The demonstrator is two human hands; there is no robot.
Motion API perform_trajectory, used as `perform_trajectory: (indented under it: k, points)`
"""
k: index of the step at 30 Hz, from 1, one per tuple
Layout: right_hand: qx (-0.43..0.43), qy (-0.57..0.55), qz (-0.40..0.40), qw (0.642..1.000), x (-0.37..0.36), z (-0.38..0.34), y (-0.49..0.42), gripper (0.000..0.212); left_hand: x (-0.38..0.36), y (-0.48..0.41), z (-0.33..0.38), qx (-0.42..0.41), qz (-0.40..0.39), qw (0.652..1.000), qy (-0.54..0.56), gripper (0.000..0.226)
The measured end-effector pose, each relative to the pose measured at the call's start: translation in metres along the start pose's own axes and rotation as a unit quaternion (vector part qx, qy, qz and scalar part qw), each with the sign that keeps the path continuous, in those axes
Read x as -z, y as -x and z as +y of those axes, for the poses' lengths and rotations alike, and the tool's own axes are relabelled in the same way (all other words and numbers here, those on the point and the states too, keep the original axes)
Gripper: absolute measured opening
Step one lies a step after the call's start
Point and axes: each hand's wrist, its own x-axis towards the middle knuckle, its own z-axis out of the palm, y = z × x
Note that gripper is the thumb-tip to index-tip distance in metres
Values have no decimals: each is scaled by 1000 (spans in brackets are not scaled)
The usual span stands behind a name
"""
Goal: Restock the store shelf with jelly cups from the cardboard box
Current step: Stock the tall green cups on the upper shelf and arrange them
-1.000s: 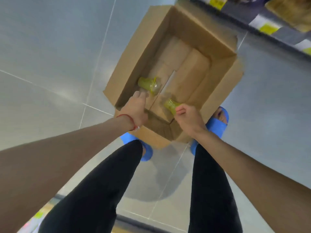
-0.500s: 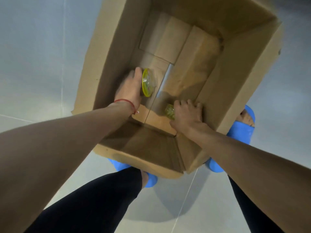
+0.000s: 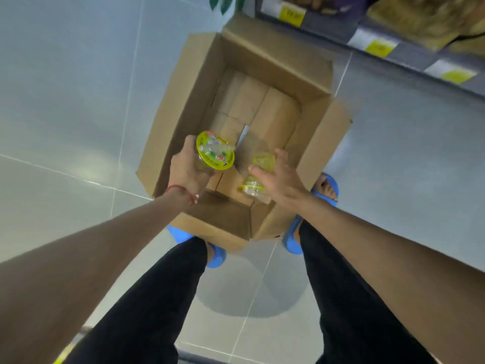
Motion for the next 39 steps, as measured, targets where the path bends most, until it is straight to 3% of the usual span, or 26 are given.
perform_trajectory:
  k: [2,7,12,15,16,19,22,24,28,33,39]
  points:
    - [0,-80,-6,997,29,-12,30,74,15,34,36,-17,13,999,43,62]
    - [-55,-231,-28,971,84,-39,96,40,32,99,115,3,35,982,185,69]
    - [-77,-307,-95,944,143,-49,172,37,47,144,190,-20,18,961,276,65]
    - [-67,-334,-99,935,169,-48,215,53,60,168,223,-42,14,953,301,63]
    - [-61,-353,-102,928,175,-47,227,48,65,174,231,-49,11,950,308,64]
    - [-32,-420,-116,900,191,-44,265,18,82,189,249,-69,10,944,322,70]
    - [-7,-467,-138,873,200,-33,304,42,99,209,259,-99,6,947,305,77]
    - [-4,-494,-136,859,202,-26,330,46,108,229,263,-103,8,949,298,75]
    - [24,-504,-107,857,201,-11,374,42,120,262,268,-113,11,953,282,67]
    - [87,-534,-113,833,215,4,429,52,128,311,300,-139,31,955,259,67]
    - [169,-517,-111,832,260,18,492,35,129,363,355,-184,50,957,218,70]
